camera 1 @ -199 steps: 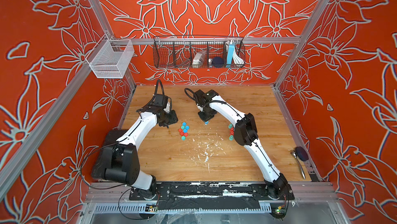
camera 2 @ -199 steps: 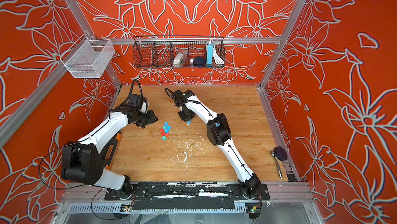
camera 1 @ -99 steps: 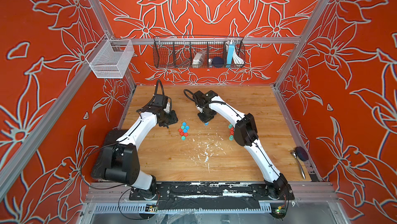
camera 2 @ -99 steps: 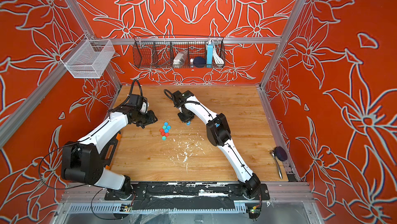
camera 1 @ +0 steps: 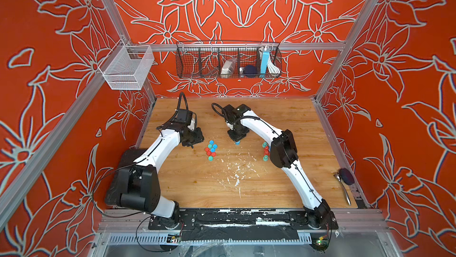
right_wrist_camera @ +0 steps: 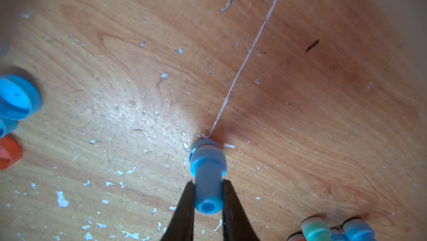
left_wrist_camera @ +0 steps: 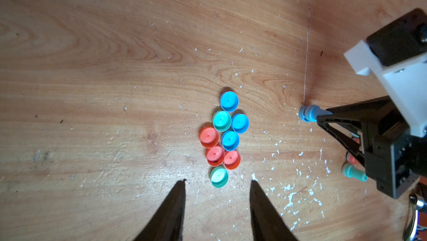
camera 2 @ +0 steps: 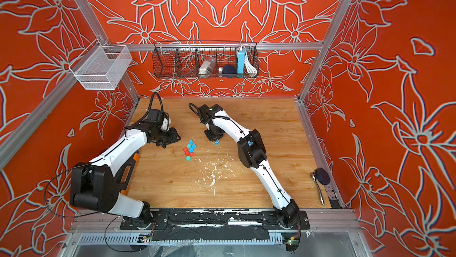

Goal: Close the stamp cap
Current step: Place the stamp at the center of the board.

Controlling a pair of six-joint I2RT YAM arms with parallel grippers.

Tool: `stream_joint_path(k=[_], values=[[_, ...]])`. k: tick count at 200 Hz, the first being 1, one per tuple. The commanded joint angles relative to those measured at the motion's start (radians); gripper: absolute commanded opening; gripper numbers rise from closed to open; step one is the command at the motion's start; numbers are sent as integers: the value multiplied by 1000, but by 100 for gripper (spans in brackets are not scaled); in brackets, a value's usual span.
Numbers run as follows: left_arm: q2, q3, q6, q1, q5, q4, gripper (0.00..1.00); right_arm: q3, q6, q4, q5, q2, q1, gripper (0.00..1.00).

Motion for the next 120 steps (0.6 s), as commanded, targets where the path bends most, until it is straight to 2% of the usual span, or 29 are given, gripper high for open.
stream_joint_path(k=[1, 120], values=[[-25, -7, 6, 8, 5, 3, 46, -13, 12, -15, 1, -41, 8, 0], [-26, -7, 5, 13, 5, 5, 46, -27, 19, -12, 2, -54, 14, 0]])
